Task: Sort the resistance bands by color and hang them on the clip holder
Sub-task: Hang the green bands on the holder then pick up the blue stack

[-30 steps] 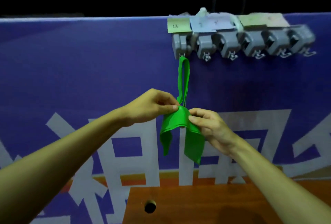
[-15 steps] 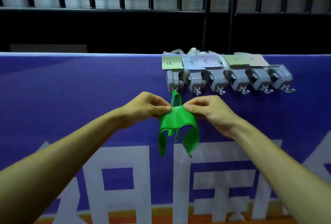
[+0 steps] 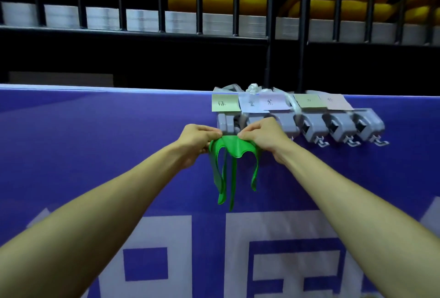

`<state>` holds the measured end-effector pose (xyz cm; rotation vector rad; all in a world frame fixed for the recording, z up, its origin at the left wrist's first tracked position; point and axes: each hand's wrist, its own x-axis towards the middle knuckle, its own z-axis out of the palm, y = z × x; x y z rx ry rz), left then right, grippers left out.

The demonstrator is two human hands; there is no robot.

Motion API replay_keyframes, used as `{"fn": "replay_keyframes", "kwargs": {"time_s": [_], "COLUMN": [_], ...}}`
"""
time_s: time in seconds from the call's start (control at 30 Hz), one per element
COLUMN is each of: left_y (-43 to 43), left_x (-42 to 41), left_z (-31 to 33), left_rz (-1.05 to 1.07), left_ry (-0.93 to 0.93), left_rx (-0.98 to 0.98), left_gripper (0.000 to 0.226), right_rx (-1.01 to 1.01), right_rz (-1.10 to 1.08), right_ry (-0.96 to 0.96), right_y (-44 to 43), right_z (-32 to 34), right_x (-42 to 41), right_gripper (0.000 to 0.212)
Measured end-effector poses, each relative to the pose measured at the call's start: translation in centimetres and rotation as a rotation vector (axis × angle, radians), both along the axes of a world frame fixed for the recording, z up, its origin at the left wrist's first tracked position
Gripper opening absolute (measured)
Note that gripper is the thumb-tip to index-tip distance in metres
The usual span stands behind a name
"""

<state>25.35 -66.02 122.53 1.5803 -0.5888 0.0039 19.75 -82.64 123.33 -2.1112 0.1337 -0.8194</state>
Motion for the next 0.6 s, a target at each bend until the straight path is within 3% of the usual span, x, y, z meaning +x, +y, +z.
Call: {"fn": "replay_keyframes", "kwargs": {"time_s": [0.23, 0.5, 0.6], "left_y": [-0.7, -1.4, -1.7], "left_x": [1.8, 2.5, 2.4], "left_z": [-1.8, -3.5, -3.2], "left_rz": [0.050, -0.020, -0.048], "left_ry": [0.085, 0.154, 0.197], "left_rx": [-0.025, -0.075, -0.175], "left_gripper": [0.009, 0.008, 0.008], "right_rx": [-0.357, -0.271, -0.181], "right_rz": [-0.234, -0.245, -0.213], "right_ry": [0.076, 0.065, 0.043], "right_y": [1.1, 1.9, 2.0], "right_z": [-0.6, -2.4, -2.6], "right_x": [1.2, 1.9, 2.0], "right_gripper": [0.008, 0.014, 0.018]}}
